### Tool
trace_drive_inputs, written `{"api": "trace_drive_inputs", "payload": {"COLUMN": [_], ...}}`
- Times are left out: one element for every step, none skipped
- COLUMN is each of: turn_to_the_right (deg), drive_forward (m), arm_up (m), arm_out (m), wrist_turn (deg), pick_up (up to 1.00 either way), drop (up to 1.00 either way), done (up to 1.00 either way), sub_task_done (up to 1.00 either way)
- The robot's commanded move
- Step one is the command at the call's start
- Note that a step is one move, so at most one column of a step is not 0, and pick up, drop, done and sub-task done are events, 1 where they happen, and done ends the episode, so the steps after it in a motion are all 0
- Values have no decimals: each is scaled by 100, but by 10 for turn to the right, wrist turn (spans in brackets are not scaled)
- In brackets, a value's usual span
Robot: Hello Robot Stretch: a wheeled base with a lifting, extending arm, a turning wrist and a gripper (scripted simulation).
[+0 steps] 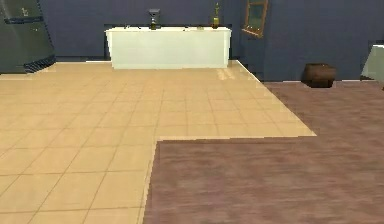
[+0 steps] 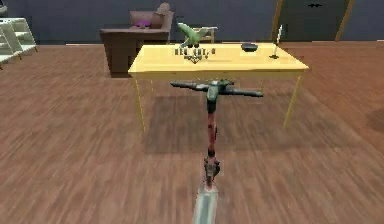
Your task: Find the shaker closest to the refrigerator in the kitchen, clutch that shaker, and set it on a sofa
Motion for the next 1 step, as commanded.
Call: {"api": "trace_drive_inputs", "payload": {"turn_to_the_right": [90], "drive_forward": [0], "arm_up": [0], "arm_out": [0], "wrist_turn": [0], "pick_up": [0], "drop": [0], "done": [0], "sub_task_done": [0]}}
